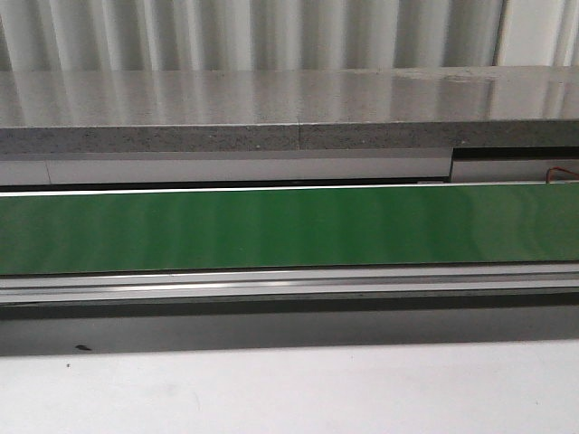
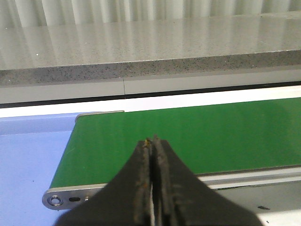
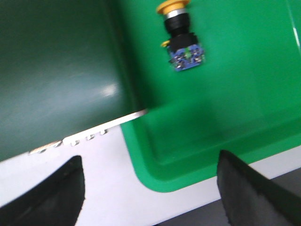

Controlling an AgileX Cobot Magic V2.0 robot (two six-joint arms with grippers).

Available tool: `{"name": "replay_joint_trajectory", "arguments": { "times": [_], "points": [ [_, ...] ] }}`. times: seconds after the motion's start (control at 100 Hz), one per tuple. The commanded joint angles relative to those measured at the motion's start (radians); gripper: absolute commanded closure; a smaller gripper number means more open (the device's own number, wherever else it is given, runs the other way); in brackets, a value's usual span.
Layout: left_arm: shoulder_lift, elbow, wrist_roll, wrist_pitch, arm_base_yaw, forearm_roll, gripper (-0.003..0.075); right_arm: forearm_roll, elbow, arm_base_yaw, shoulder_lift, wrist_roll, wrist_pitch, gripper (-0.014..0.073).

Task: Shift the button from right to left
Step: 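Lower the right gripper and grasp the yellow-capped button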

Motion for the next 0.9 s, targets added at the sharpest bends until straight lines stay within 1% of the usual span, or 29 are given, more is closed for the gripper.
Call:
{"name": "replay_joint_trajectory", "arguments": {
  "times": [0.0, 0.18, 0.31, 0.44, 0.62, 0.89],
  "points": [
    [-0.032, 0.040, -0.007, -0.079, 0.001, 0.000, 0.0741, -0.012, -0.069, -0.057, 0.036, -0.028, -0.024, 0.0018],
    [-0.032, 0.040, -0.007, -0.079, 0.001, 0.000, 0.0741, -0.011, -0.149, -0.132, 0.184, -0.031, -0.029, 0.0018],
    [-0.032, 0.040, -0.007, -0.079, 0.001, 0.000, 0.0741, -0.009, -0.196, -0.145, 0.283, -0.058, -0.027, 0.0018],
    [-0.032, 0.040, -0.007, -0.079, 0.001, 0.000, 0.0741, 0.021, -0.235, -0.145, 0.378, -0.132, -0.029, 0.0018],
    [-0.032, 0.040, -0.007, -0.079, 0.001, 0.000, 0.0741, 0.056, -0.279, -0.145, 0.492, -0.274, -0.028, 0.0018],
    [-0.032, 0.040, -0.007, -0.079, 0.001, 0.000, 0.0741, 0.057, -0.365, -0.145, 0.598, -0.363, -0.027, 0.0018]
  ]
}}
